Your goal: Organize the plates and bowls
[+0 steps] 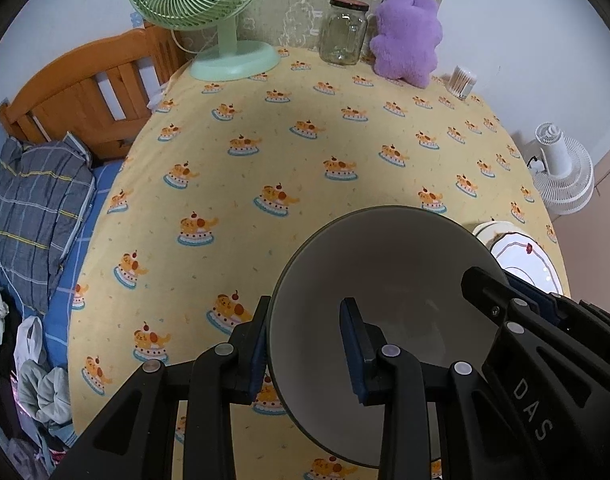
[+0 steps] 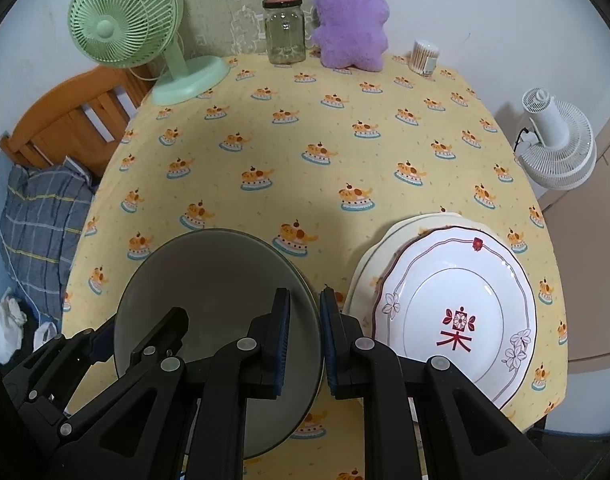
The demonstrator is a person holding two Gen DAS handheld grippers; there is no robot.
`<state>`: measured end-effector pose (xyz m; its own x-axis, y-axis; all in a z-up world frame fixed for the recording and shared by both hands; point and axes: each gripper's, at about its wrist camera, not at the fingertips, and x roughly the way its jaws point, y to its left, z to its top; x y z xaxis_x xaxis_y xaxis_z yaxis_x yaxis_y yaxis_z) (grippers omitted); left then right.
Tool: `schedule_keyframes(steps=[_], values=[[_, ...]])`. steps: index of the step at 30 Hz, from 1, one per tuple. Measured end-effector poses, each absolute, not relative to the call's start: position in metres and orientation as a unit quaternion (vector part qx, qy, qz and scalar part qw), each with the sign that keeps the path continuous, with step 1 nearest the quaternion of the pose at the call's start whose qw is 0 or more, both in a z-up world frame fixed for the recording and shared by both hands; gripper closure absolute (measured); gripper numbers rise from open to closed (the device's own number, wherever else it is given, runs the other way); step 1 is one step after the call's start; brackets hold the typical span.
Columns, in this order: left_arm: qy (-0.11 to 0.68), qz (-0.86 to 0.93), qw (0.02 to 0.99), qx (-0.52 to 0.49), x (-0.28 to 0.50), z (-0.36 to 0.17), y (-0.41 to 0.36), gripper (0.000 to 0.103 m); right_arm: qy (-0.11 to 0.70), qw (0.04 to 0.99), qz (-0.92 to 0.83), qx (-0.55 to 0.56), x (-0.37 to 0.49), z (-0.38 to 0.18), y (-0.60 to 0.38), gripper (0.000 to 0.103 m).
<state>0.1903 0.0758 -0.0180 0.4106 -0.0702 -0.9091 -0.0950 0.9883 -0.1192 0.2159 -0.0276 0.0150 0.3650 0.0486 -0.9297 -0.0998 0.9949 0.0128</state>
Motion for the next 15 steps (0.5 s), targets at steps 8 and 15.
schedule_keyframes(steps=[8, 15], values=[[0.542, 0.003, 0.839, -0.055, 0.1936, -0.0226, 0.0682, 0.07, 0.555, 0.83, 0.043, -0.038, 0.2188, 0.0086, -0.0269, 0.083], [0.541, -0.016, 0.838, -0.068, 0.1841, -0.0157, 0.0702, 0.04, 0.552, 0.831, 0.057, -0.035, 0.212, 0.0139, -0.0255, 0.059]])
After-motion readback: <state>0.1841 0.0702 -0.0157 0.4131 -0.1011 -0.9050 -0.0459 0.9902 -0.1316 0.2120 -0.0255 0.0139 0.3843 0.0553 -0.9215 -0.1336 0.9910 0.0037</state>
